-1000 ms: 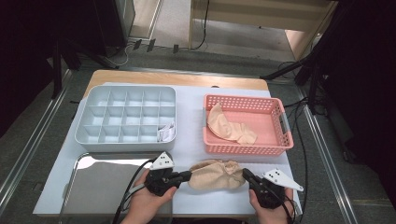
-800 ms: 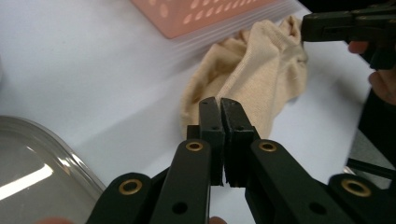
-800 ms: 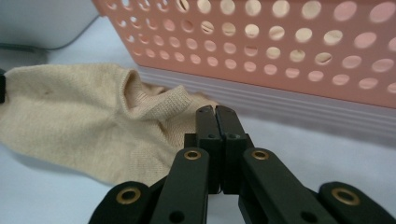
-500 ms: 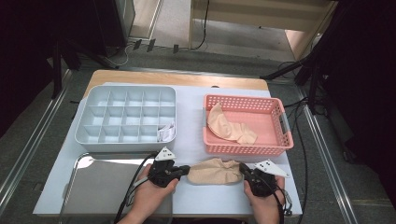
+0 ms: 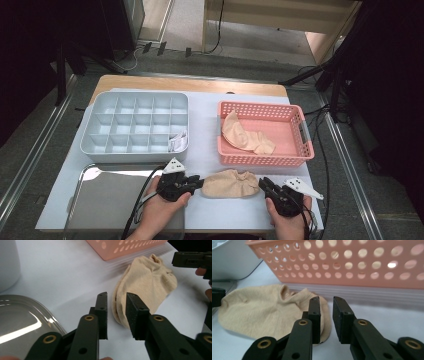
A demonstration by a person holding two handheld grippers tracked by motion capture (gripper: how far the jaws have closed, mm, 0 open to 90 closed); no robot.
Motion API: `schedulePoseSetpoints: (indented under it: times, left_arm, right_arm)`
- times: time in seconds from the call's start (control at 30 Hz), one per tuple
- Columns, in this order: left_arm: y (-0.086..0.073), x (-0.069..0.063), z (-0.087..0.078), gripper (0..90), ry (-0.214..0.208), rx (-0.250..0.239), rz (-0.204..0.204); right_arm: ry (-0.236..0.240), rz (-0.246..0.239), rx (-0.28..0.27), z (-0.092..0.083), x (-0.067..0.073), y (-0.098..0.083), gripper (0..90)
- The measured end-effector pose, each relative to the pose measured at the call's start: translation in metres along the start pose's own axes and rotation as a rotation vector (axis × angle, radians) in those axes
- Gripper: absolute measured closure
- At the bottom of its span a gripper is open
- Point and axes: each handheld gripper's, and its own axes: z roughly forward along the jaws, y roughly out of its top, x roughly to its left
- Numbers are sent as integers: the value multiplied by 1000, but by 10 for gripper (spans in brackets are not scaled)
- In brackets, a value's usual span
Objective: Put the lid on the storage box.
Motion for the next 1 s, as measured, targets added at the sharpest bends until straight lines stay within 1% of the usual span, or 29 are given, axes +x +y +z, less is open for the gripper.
schedulePoseSetpoints:
  times: [0.03, 0.07, 0.1, 0.13, 0.2, 0.23, 0.27, 0.3, 0.4, 0.43, 0.5, 0.53, 0.57, 0.6, 0.63, 0.67, 0.8, 0.83, 0.87, 0.93, 0.97, 1.0]
  left_arm:
    - [-1, -1, 0, 687, -4, 4, 1]
    - [-1, -1, 0, 678, -4, 3, 0]
    - [-2, -2, 0, 677, -7, 3, 1]
    - [-2, -2, 0, 677, -4, 8, 5]
    - [-3, -2, 2, 692, 18, 19, 8]
    - [-3, -1, 3, 703, 20, 24, 5]
    - [-3, -1, 4, 712, 26, 28, 5]
    - [-4, -1, 5, 717, 34, 29, 6]
    - [-5, -2, 7, 697, 45, 33, 16]
    - [-5, -2, 7, 688, 45, 33, 16]
    - [-6, -3, 9, 707, 60, 49, 26]
    - [-7, -4, 11, 745, 58, 59, 37]
    - [-7, -6, 11, 825, 55, 63, 48]
    - [-7, -7, 11, 875, 55, 63, 58]
    - [-7, -8, 10, 894, 61, 72, 73]
    - [-7, -8, 10, 899, 57, 74, 74]
    - [-6, -5, 6, 900, 42, 74, 63]
    - [-6, -5, 5, 900, 39, 76, 57]
    - [-6, -4, 3, 900, 36, 77, 60]
    - [-6, -5, 1, 900, 20, 75, 50]
    - [-6, -4, 1, 900, 2, 85, 45]
    - [-7, -5, 2, 900, -7, 80, 36]
  right_arm:
    - [3, 1, 5, 1, -1, -1, 760]
    - [4, 15, 8, 1, 0, -2, 757]
    - [7, 13, 3, 2, 0, -2, 751]
    - [8, 25, 9, 2, 1, -2, 738]
    - [10, 26, 17, 6, 1, -3, 702]
    - [5, 21, 30, 9, 2, -5, 683]
    - [-11, 15, 48, 13, 3, -7, 663]
    - [-20, 20, 60, 14, 3, -8, 656]
    - [-34, 22, 67, 13, 8, -9, 647]
    - [-42, 14, 64, 13, 9, -10, 655]
    - [-50, 10, 69, 11, 13, -12, 712]
    - [-49, 15, 72, 11, 14, -13, 752]
    - [-32, 19, 75, 10, 16, -14, 797]
    - [-37, 9, 75, 9, 17, -15, 821]
    - [-46, -6, 78, 8, 19, -14, 835]
    - [-51, -11, 80, 8, 19, -13, 842]
    - [-35, 34, 94, 4, 13, -11, 854]
    - [-35, 40, 100, 2, 12, -11, 856]
    - [-32, 44, 103, -1, 10, -10, 858]
    - [-51, 41, 95, -7, 6, -8, 862]
    - [-57, 38, 92, -10, 5, -7, 862]
    - [-63, 45, 90, -12, 2, -7, 862]
